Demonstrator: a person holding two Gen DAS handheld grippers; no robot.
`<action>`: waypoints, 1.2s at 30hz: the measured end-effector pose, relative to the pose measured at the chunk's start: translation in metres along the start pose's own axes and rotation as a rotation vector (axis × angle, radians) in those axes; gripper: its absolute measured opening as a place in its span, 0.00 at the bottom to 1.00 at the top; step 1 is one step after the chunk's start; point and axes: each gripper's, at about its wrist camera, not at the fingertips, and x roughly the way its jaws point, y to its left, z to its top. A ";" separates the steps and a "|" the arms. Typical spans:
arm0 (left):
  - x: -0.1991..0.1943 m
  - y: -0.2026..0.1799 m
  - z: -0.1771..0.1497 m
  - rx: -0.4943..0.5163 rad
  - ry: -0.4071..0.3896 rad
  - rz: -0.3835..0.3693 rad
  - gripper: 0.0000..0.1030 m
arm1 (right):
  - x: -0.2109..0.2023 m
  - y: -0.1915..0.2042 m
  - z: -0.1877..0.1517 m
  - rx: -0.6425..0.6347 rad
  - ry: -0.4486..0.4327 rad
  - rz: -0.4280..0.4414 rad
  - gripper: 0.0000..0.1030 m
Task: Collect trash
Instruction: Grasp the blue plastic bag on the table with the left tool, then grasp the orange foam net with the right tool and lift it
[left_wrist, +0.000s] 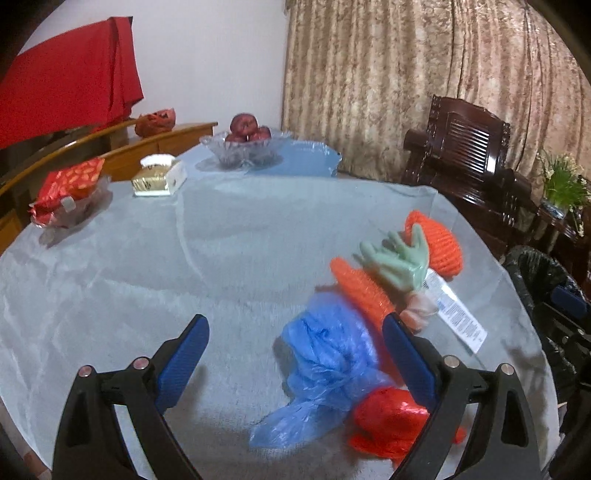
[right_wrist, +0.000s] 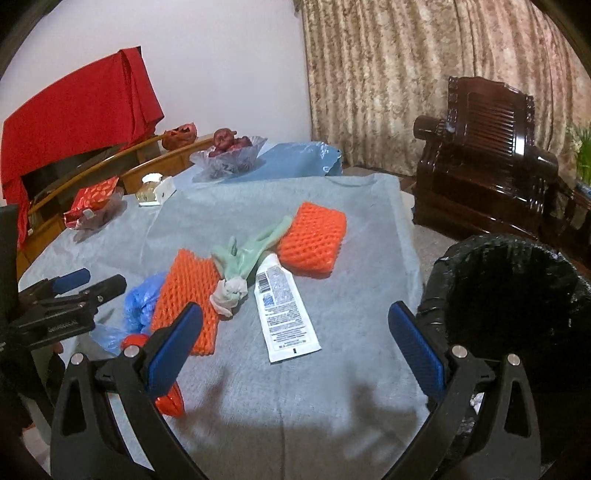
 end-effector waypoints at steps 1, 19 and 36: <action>0.003 0.000 -0.001 0.001 0.006 -0.002 0.90 | 0.003 0.001 0.000 -0.001 0.005 0.000 0.95; 0.056 -0.005 -0.013 -0.041 0.164 -0.188 0.47 | 0.018 -0.001 0.002 -0.021 0.034 0.001 0.95; -0.003 0.030 0.005 -0.043 0.013 -0.098 0.28 | 0.028 0.060 0.015 -0.079 0.006 0.091 0.89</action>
